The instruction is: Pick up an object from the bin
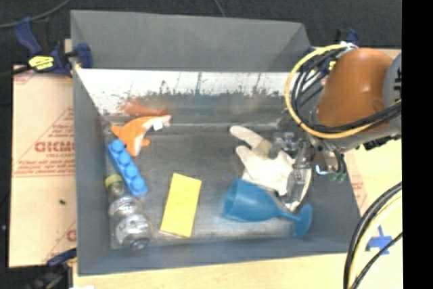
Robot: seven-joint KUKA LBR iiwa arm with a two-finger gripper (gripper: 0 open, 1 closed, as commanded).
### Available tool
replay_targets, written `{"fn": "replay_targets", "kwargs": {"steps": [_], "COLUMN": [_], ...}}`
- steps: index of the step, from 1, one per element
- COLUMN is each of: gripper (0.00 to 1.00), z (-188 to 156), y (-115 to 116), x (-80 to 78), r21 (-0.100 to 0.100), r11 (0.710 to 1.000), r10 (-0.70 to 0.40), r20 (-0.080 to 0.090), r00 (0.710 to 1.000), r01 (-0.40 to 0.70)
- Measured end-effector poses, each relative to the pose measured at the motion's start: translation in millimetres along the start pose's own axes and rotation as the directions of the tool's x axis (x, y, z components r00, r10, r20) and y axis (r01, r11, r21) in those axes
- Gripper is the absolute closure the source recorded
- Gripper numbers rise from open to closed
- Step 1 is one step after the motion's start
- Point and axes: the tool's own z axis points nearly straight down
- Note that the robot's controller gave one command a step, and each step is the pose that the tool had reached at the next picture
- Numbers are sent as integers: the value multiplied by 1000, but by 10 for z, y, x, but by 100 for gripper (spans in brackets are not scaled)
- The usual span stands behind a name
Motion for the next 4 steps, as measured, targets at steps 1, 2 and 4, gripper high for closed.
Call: {"fn": "replay_targets", "kwargs": {"steps": [1,2,4], "gripper": [0,100,100], "z": [-46,974,211], "y": [4,247,169], "x": [-16,187,146], "r21": [1,1,0], "r11": [1000,990,987], "r10": [-3,139,163], "r20": [8,1,-1], "r00": [1000,990,987], "r01": [3,-139,-163]}}
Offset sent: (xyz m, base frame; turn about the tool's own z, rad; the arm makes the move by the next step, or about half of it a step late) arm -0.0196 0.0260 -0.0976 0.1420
